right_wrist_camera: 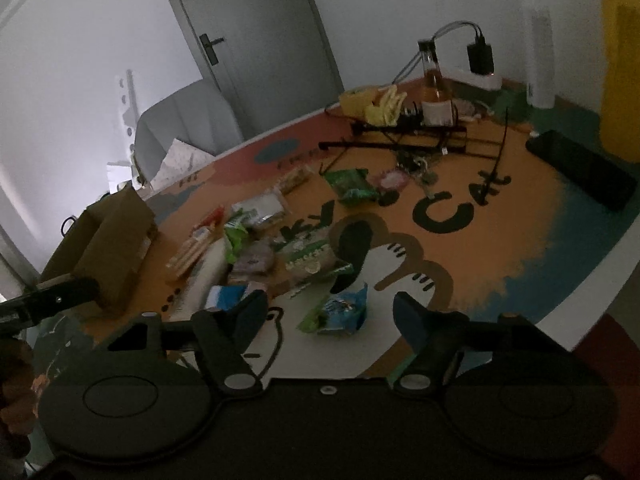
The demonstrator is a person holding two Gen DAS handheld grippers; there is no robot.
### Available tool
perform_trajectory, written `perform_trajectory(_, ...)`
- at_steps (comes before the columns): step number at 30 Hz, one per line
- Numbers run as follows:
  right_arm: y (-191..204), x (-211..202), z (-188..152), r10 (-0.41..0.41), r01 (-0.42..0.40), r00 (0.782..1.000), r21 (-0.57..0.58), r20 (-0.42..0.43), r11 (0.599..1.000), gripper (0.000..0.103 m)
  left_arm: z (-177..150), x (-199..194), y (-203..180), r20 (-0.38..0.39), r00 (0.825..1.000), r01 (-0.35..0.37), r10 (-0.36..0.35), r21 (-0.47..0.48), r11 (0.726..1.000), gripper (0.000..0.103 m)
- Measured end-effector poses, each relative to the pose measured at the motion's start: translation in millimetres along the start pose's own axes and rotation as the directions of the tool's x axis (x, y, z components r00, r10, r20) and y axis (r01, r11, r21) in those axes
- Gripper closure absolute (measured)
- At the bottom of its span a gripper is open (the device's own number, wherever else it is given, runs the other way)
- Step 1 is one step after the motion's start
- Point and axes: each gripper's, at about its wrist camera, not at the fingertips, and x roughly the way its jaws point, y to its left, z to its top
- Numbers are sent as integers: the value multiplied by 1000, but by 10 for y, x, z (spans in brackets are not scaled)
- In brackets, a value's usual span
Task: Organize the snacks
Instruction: 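Grasp the white printed snack bag with the left gripper while the right gripper reaches toward the blue-green packet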
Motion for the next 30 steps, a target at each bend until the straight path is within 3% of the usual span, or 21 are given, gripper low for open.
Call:
perform_trajectory(3,-95,147,20,12,-11,999,22,-39,1000,43,0,176,26,-25,1000,-3,3,-21,1000,27)
perform_trajectory(17,-323,608,64,57,-50,988,52,-145,997,55,-96,913,-12,-137,990,-31,25,-42,999,49)
perform_trajectory(25,-279,689,69,69,-63,987,45,-146,997,57,-158,1118,-25,-162,986,-54,48,-35,998,51)
perform_trajectory(30,-193,727,78,58,-53,990,43,-125,998,52,-169,1118,-48,-162,985,-59,56,-14,998,52)
